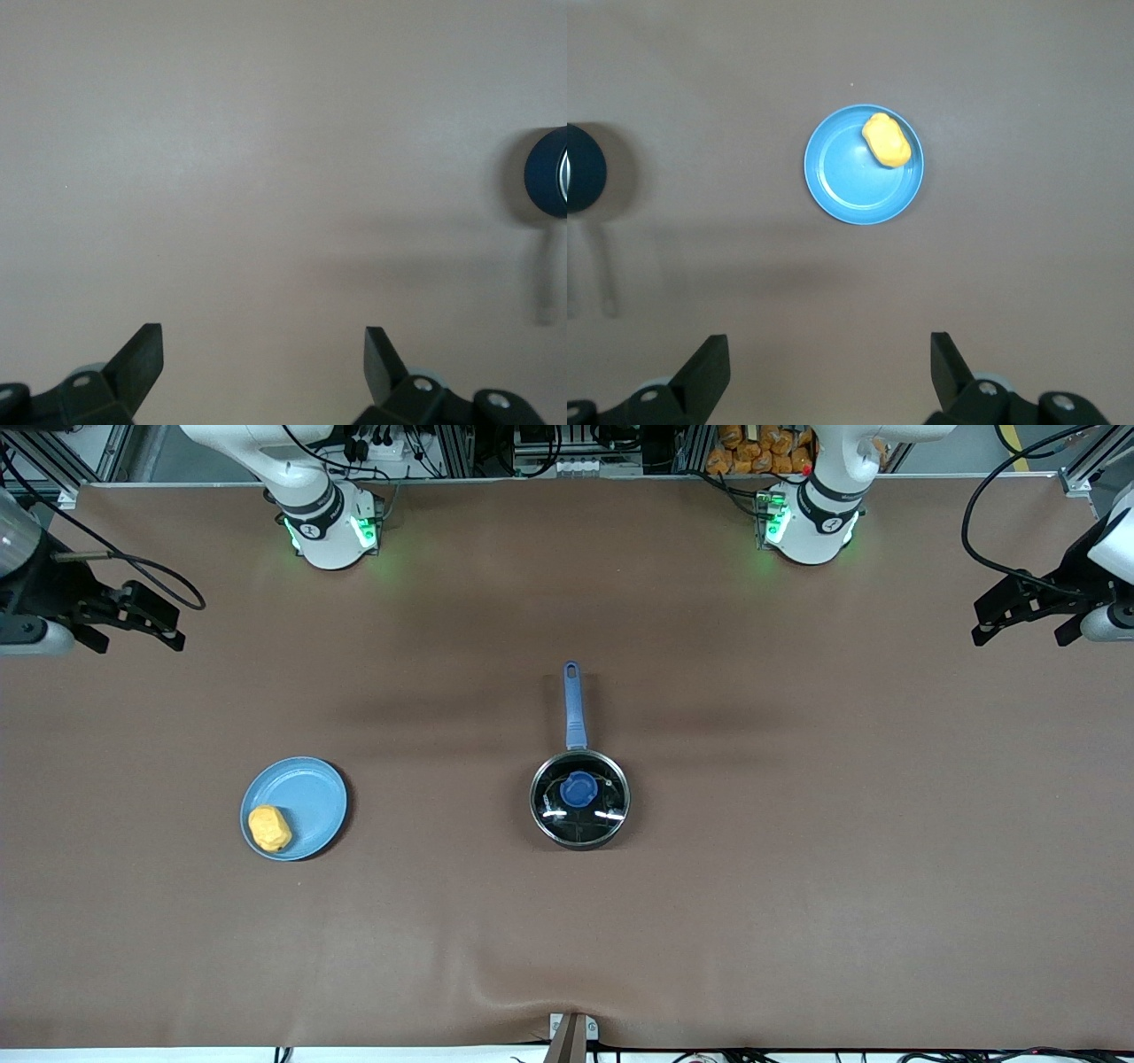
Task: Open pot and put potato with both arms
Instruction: 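Reach the right gripper down to the yellow potato on the blue plate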
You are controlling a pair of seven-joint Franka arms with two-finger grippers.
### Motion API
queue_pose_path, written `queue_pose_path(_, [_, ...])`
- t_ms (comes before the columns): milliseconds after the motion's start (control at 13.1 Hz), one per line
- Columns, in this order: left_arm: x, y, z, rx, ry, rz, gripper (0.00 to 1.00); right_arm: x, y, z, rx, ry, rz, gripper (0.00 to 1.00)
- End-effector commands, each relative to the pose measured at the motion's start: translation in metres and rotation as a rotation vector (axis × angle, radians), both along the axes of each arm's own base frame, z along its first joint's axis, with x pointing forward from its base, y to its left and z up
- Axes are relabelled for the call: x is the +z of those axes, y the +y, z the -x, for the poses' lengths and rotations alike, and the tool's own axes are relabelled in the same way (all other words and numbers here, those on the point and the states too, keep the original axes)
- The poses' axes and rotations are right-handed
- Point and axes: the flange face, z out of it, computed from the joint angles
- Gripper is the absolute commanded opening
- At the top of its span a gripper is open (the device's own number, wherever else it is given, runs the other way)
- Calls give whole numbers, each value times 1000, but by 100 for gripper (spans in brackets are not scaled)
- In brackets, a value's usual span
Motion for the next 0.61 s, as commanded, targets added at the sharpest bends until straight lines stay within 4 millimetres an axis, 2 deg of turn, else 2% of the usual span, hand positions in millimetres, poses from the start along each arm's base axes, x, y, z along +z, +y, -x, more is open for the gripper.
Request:
queue_pose_path(0, [5, -1, -2, 38, -3, -4, 100, -61, -4, -33, -4, 101, 13, 100])
queue_pose_path(153, [2, -1, -5, 101, 10, -2, 100, -109, -3, -59, 0, 164, 20, 100])
queue_pose_path(306, [2, 0, -4, 123, 16, 9, 100, -172, -3, -89, 36, 214, 19, 100])
queue_pose_path(535, [-1, -10, -6, 106, 23, 14, 100, -244, -20, -124, 184, 147, 0, 100])
